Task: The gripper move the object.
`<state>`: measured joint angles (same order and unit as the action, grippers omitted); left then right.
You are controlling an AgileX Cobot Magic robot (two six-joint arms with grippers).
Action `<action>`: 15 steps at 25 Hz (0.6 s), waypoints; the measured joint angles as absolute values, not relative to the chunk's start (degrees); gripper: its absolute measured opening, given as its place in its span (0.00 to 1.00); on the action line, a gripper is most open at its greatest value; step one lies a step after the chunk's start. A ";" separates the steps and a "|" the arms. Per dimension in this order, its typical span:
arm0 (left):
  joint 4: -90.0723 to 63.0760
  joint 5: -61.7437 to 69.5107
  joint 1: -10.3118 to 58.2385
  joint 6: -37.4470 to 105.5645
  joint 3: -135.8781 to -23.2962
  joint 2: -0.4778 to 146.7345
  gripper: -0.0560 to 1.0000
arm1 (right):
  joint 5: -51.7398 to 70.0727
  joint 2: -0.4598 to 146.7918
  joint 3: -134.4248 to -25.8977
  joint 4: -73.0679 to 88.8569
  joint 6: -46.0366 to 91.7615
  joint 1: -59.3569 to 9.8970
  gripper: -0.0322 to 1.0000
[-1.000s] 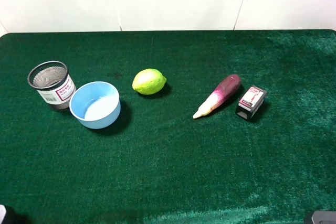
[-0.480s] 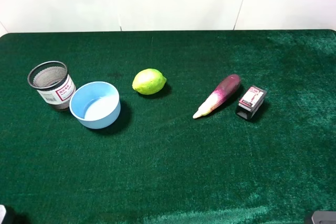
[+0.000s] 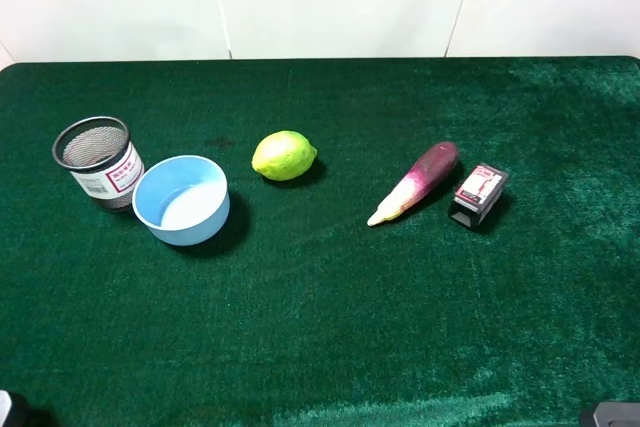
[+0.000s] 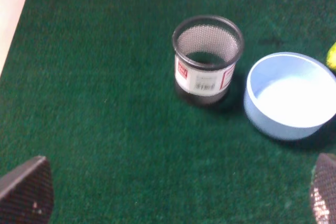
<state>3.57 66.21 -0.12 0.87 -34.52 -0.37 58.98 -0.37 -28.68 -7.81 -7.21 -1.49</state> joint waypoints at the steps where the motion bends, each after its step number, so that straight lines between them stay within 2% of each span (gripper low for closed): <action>1: 3.28 65.75 -0.19 1.59 -34.13 -0.37 0.99 | 58.98 -0.37 -28.68 -7.81 -7.21 -1.49 0.70; 7: 0.00 62.23 -0.19 2.52 -29.13 -0.37 0.99 | 58.98 -0.37 -28.68 -7.81 -7.21 -1.49 0.70; 15: -0.59 61.16 -0.19 2.71 -28.66 -0.37 0.99 | 58.98 -0.37 -28.68 -7.81 -7.21 -1.49 0.70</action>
<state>-0.59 61.16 -0.19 2.71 -28.66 -0.37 58.98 -0.37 -28.68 -7.81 -7.21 -1.49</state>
